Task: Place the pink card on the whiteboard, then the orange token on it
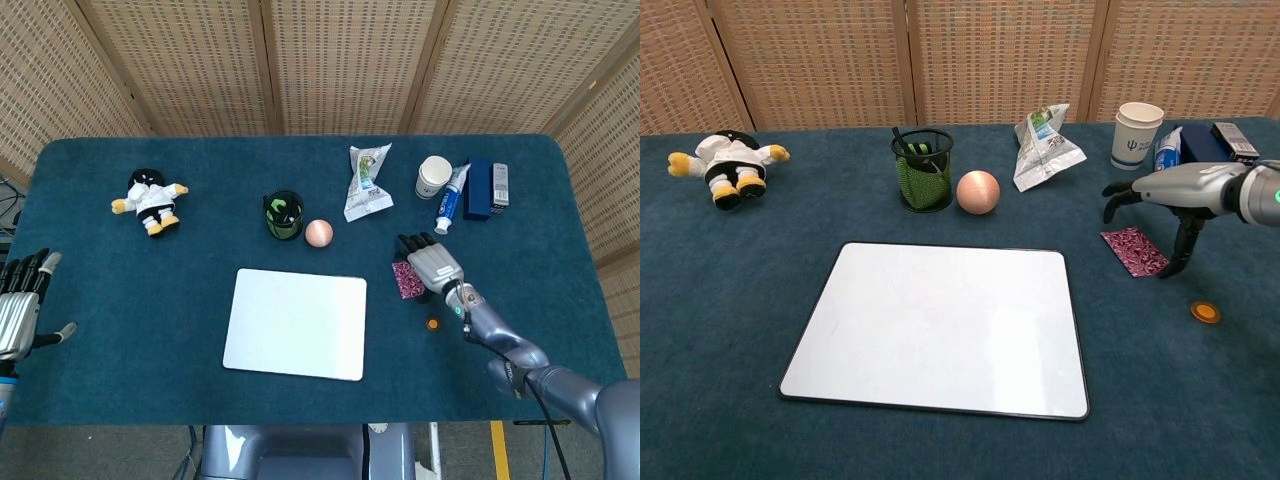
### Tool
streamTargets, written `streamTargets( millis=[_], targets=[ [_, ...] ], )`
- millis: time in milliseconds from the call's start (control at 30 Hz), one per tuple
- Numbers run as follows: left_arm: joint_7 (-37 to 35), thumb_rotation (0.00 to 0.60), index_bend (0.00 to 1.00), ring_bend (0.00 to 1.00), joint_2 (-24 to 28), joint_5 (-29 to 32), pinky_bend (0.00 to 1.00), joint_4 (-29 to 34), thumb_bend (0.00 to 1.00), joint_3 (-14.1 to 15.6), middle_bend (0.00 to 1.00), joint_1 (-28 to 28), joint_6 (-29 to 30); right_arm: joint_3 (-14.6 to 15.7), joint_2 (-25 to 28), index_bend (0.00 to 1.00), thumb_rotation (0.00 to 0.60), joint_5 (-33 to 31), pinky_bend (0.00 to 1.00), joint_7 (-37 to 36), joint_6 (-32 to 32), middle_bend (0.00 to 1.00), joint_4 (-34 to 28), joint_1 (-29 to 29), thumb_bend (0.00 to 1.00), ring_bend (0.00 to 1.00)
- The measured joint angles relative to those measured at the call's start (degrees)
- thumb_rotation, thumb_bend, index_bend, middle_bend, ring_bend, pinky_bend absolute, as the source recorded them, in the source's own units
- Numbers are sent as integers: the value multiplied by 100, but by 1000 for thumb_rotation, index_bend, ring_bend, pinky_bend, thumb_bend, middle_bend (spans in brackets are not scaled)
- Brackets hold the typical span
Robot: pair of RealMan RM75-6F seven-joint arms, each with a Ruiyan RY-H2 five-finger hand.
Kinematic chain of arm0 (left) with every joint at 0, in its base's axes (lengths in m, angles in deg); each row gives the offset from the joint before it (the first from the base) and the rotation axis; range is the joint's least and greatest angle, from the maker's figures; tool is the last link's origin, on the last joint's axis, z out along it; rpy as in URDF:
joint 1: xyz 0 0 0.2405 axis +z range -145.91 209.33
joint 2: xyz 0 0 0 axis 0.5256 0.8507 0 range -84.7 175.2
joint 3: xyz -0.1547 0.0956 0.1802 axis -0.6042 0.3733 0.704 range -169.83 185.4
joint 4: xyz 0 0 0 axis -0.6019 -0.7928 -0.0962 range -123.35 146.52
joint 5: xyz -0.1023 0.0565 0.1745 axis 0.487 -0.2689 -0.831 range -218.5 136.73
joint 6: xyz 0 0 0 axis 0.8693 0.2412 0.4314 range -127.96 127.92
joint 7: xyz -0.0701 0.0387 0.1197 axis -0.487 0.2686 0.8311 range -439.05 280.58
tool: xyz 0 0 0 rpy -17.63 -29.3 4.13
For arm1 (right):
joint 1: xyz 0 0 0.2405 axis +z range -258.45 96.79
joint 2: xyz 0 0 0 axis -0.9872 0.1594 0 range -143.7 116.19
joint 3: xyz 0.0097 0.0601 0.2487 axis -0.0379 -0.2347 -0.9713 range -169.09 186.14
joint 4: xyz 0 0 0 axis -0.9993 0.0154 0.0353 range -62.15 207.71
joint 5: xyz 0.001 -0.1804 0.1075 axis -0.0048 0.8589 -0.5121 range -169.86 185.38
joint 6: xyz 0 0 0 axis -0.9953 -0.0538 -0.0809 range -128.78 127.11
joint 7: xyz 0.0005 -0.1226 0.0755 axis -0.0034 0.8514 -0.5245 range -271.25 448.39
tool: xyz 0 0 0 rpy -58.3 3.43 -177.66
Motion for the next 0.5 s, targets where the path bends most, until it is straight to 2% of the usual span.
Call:
streamTargets(
  millis=[300, 500],
  targets=[
    [37, 600, 0, 0, -10, 40, 0, 6, 0, 3, 0, -16, -27, 23, -10, 210, 600, -196, 0, 144, -189, 0, 31, 78, 2, 0],
    [50, 600, 0, 0, -16, 69, 0, 3, 0, 2, 0, -27, -46, 31, -12, 369, 600, -377, 0, 264, -317, 0, 45, 131, 59, 0]
  ],
)
